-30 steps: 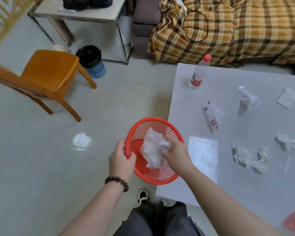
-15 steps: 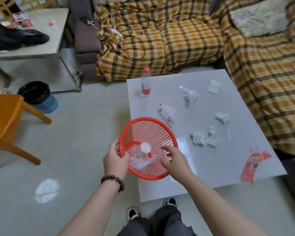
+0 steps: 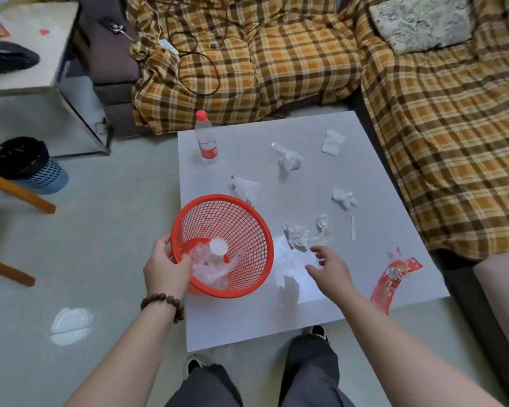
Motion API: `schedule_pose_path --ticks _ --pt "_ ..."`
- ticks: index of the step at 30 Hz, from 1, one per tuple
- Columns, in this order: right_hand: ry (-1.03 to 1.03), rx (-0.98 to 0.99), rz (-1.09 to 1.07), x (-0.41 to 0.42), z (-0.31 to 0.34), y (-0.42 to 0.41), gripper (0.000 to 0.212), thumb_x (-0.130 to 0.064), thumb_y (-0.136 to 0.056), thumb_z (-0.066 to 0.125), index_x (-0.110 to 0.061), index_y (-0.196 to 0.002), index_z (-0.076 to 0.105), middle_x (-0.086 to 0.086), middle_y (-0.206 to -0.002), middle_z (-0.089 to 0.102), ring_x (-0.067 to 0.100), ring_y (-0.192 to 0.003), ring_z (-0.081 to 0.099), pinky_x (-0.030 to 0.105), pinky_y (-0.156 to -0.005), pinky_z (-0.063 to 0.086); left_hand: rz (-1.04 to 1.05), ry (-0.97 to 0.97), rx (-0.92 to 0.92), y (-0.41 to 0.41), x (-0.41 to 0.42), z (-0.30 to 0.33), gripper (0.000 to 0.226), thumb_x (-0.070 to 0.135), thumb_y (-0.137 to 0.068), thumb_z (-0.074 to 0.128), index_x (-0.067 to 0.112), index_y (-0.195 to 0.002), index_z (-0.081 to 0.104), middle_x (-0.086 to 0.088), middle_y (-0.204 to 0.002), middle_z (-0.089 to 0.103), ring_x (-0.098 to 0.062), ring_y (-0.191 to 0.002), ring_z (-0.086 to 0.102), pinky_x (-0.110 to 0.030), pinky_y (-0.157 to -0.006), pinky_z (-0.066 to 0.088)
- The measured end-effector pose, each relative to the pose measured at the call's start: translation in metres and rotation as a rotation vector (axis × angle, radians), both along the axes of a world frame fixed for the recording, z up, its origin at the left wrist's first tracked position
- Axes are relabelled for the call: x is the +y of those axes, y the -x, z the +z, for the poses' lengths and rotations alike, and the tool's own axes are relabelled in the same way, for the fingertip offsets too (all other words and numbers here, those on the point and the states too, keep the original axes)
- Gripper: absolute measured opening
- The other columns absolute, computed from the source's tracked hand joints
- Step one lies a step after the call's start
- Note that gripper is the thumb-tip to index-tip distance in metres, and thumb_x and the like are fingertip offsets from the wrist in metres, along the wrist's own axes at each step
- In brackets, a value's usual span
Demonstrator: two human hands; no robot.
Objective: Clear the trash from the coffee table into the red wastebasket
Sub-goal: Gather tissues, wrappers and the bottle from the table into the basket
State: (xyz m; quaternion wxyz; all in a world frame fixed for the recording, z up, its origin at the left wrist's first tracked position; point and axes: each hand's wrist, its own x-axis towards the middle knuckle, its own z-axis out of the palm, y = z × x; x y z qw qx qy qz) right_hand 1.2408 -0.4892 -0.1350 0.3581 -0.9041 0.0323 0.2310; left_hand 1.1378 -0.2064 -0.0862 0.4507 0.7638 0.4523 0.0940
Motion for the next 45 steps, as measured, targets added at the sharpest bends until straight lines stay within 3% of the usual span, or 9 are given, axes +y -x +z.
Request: schedule_pose_path --ticks 8,12,15,17,19,23,35,40,45 --pt "0.061 0.076 0.278 -0.061 -0.068 -0.085 0.047 -0.019 -0.084 0.058 -0.021 -0.130 0.048 0.005 -0.133 0.048 0.021 -0.116 0.048 0.030 -0.087 0.039 0.274 0.030 0.090 -0.036 -0.074 -0.018 0.048 0.010 -0.079 0.062 0.022 -0.125 0.054 -0.008 -0.105 0.069 -0.024 -0.087 0.067 -0.049 -0.080 0.056" --pt "0.106 0.062 0.447 -0.042 -0.098 -0.116 0.055 -0.019 -0.082 0.061 -0.021 -0.134 0.044 0.004 -0.141 0.040 0.025 -0.126 0.038 0.030 -0.090 0.036 0.315 -0.030 0.131 -0.035 -0.095 -0.017 0.044 0.014 -0.080 0.064 0.025 -0.122 0.054 -0.002 -0.095 0.069 -0.018 -0.084 0.068 -0.043 -0.080 0.055" --pt "0.145 0.028 0.627 -0.019 -0.126 -0.138 0.063 -0.021 -0.081 0.063 -0.023 -0.139 0.037 0.008 -0.152 0.026 0.031 -0.136 0.027 0.038 -0.106 0.030 0.325 -0.086 0.158 -0.040 -0.105 -0.021 0.047 0.013 -0.079 0.066 0.032 -0.120 0.053 0.006 -0.087 0.067 -0.005 -0.080 0.065 -0.037 -0.077 0.053" --pt "0.198 0.007 0.741 -0.008 -0.145 -0.148 0.065 -0.018 -0.084 0.058 -0.026 -0.143 0.031 0.008 -0.157 0.017 0.032 -0.140 0.018 0.040 -0.110 0.026 0.335 -0.095 0.173 -0.043 -0.107 -0.026 0.048 0.012 -0.079 0.066 0.033 -0.120 0.053 0.008 -0.087 0.067 -0.010 -0.085 0.066 -0.042 -0.081 0.054" --pt "0.253 -0.020 0.831 -0.002 -0.163 -0.153 0.063 -0.012 -0.087 0.050 -0.026 -0.144 0.029 0.007 -0.157 0.016 0.032 -0.141 0.017 0.042 -0.108 0.030 0.339 -0.095 0.179 -0.046 -0.109 -0.030 0.049 0.013 -0.079 0.067 0.035 -0.120 0.052 0.008 -0.090 0.067 -0.014 -0.089 0.066 -0.045 -0.084 0.054" --pt "0.253 -0.085 0.833 0.000 -0.184 -0.156 0.046 -0.009 -0.088 0.045 -0.022 -0.132 0.046 0.007 -0.135 0.042 0.030 -0.122 0.035 0.038 -0.087 0.043 0.330 -0.133 0.180 -0.051 -0.112 -0.038 0.045 0.017 -0.080 0.067 0.036 -0.119 0.053 0.005 -0.097 0.068 -0.014 -0.093 0.066 -0.044 -0.084 0.054" --pt "-0.347 -0.203 0.371 0.014 -0.068 -0.135 0.025 -0.010 -0.086 0.059 -0.019 -0.107 0.068 0.002 -0.101 0.065 0.020 -0.095 0.059 0.028 -0.081 0.045 0.342 -0.098 0.148 -0.072 -0.122 -0.031 0.040 0.008 -0.081 0.064 0.024 -0.117 0.058 -0.005 -0.099 0.071 -0.020 -0.093 0.067 -0.037 -0.082 0.053" --pt "-0.447 -0.210 0.566 0.041 -0.030 -0.102 0.026 -0.005 -0.081 0.061 -0.013 -0.105 0.069 0.006 -0.101 0.066 0.024 -0.096 0.058 0.031 -0.081 0.045 0.337 0.019 0.091 -0.085 -0.133 -0.027 0.041 0.005 -0.080 0.066 0.023 -0.116 0.058 -0.005 -0.098 0.072 -0.020 -0.091 0.069 -0.044 -0.084 0.055" --pt "-0.343 -0.098 0.694 0.064 -0.035 -0.093 0.039 -0.008 -0.086 0.055 -0.018 -0.123 0.060 0.003 -0.120 0.059 0.022 -0.112 0.048 0.034 -0.091 0.043 0.303 0.103 0.034 -0.093 -0.150 -0.025 0.038 0.006 -0.083 0.064 0.026 -0.115 0.059 -0.001 -0.100 0.072 -0.016 -0.092 0.069 -0.043 -0.082 0.056"
